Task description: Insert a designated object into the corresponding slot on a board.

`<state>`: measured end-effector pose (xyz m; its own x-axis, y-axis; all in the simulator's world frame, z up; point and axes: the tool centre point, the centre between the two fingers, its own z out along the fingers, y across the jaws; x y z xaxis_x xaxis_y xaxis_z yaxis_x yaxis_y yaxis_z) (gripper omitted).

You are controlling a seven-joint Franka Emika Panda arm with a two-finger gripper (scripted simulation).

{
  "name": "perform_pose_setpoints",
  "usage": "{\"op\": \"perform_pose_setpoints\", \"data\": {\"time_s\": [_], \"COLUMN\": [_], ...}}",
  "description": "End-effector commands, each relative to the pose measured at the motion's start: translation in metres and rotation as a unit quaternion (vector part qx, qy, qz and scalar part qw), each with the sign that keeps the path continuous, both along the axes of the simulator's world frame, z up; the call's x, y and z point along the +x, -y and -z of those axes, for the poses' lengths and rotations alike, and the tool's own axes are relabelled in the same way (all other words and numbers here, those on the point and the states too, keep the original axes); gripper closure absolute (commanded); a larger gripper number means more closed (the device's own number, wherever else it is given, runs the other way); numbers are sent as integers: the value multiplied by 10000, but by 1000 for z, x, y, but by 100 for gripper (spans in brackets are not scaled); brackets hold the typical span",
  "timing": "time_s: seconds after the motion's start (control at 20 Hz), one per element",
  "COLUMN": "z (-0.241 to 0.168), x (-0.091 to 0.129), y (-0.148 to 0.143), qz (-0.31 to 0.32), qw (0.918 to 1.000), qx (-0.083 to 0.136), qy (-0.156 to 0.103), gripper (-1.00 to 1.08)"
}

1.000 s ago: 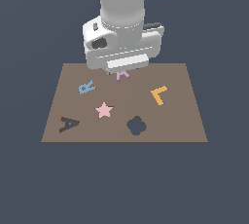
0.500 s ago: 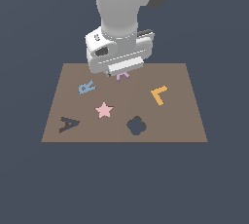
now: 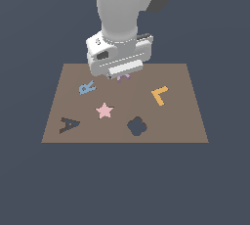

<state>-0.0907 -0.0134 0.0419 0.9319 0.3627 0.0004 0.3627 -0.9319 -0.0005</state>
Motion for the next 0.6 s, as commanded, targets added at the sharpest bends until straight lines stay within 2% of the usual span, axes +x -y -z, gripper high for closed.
{"op": "perform_pose_setpoints", "data": {"time_s": [0.0,0.2,0.25,0.55], "z": [7,12,12,12], "x": [0,-1,-1,-1], "y": [0,0,0,0], "qz": [-7,-11,-11,-11], "qw": [10000,10000,10000,10000], "qx": [-2,-3,-3,-3], "qy": [-2,-1,-1,-1], "gripper": [-92,-92,108,108]}}
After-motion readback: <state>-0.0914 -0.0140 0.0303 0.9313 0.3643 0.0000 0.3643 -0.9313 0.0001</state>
